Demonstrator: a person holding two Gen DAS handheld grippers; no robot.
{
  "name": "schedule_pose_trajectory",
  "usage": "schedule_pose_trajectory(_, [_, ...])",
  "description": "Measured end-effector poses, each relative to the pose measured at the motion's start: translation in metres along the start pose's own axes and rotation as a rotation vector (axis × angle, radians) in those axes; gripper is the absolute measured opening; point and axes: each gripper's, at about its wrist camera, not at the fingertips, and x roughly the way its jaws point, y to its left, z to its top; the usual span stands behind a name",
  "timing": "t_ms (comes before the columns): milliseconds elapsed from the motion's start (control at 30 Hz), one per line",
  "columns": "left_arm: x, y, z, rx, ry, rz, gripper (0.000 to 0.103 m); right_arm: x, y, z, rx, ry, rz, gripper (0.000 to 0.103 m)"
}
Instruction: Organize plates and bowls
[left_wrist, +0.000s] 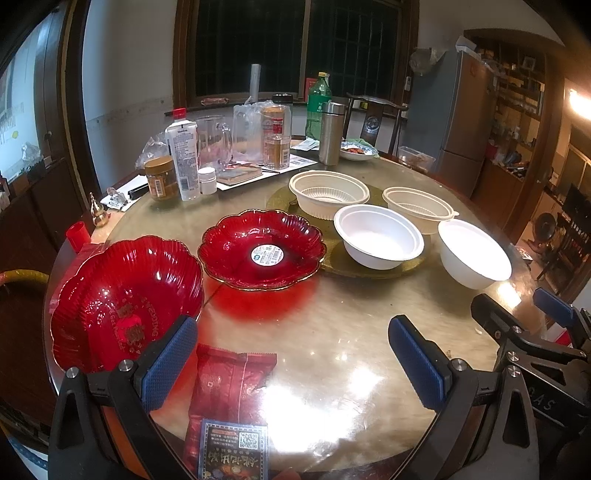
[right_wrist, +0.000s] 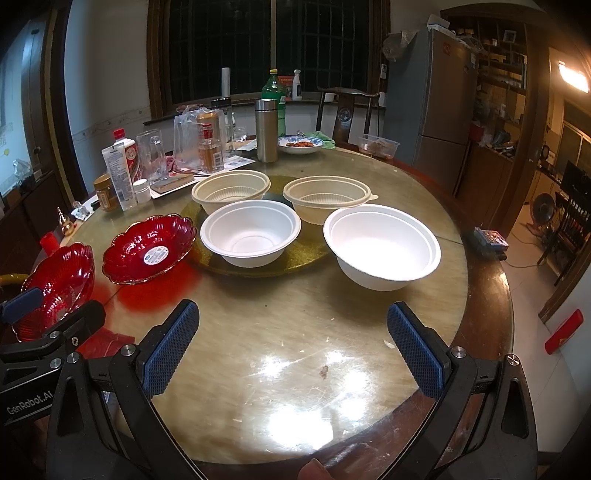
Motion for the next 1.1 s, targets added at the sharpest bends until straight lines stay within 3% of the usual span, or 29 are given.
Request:
schedule_pose_trajectory(200, [-0.005, 0.003, 0.000, -0.003, 0.004, -0.028, 0.103, -0.003, 0.003, 0.001, 0.007, 0.000, 0.014, 0.103])
schedule_pose_trajectory(300, [-0.022, 0.022, -0.001, -0.049, -0.035, -0.122, 0.103, -0.005, 0.010, 0.004, 0.032, 0.006, 0.153, 0.103])
schedule_pose_trajectory(400, [-0.044, 0.059, -0.001, -0.116, -0.114, -0.042, 0.103, -0.001, 0.030, 0.009, 0.009, 0.025, 0.254, 0.103])
schedule_pose_trajectory(533, [-0.059, 0.124, -0.003, -0.274, -0.147, 0.064, 0.103, 0.015, 0.070, 0.018, 0.013, 0.130, 0.460, 0.103])
schedule_pose_trajectory(700, [-0.040, 0.194, -0.011, -0.448, -0.049, 0.162, 0.103, 0.044, 0.121, 0.021, 0.017, 0.275, 0.624, 0.103])
schedule_pose_trajectory(800, [-0.022, 0.223, -0.017, -0.534, 0.014, 0.176, 0.103, 0.061, 0.149, 0.024, 0.044, 0.360, 0.710, 0.103])
schedule_pose_trajectory(967, [0.001, 0.235, -0.017, -0.550, 0.078, 0.164, 0.103, 0.093, 0.182, 0.017, 0.101, 0.506, 0.767, 0.101])
schedule_pose_trajectory(1067, [0.015, 0.242, -0.015, -0.559, 0.110, 0.141, 0.103, 0.110, 0.190, 0.014, 0.143, 0.568, 0.781, 0.095])
schedule_pose_trajectory(1100, [0.021, 0.241, -0.015, -0.559, 0.117, 0.143, 0.102, 0.114, 0.194, 0.013, 0.153, 0.577, 0.779, 0.088])
